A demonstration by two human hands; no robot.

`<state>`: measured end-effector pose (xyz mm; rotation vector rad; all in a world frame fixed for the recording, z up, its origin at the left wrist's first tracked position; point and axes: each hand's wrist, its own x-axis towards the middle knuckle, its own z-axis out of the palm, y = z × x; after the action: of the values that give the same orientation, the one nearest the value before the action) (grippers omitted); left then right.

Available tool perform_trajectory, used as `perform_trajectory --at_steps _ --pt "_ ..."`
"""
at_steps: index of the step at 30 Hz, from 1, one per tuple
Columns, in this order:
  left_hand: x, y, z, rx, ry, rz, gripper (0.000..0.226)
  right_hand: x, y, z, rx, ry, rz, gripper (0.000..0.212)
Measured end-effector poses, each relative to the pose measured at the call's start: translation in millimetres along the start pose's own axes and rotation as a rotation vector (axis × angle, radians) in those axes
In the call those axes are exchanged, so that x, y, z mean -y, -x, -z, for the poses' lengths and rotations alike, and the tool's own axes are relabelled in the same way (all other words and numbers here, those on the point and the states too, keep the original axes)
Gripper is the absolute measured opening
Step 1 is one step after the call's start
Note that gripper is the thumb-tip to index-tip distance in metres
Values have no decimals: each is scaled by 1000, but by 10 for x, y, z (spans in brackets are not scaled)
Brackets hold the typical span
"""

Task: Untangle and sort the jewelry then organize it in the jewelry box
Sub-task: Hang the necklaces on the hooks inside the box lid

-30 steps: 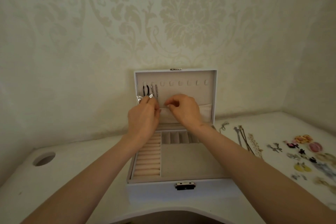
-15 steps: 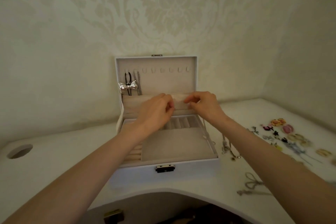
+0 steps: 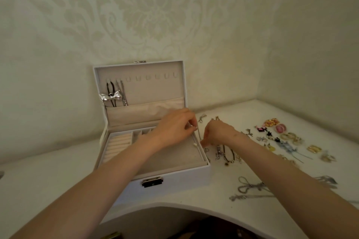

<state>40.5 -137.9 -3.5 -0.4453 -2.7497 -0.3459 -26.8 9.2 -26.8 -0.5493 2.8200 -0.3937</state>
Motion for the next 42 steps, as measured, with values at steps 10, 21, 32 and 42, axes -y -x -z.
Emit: perform_trajectory --at_steps 10,21,32,42 --pt "40 47 -46 -13 35 -9 5 91 106 21 -55 236 39 11" --pt "26 68 -124 -54 120 -9 9 0 62 107 -20 33 32 11" --pt "78 46 -190 -87 137 -1 8 43 176 71 241 68 243 23" --pt "77 46 -200 -105 203 27 8 -70 92 188 151 -194 276 3"
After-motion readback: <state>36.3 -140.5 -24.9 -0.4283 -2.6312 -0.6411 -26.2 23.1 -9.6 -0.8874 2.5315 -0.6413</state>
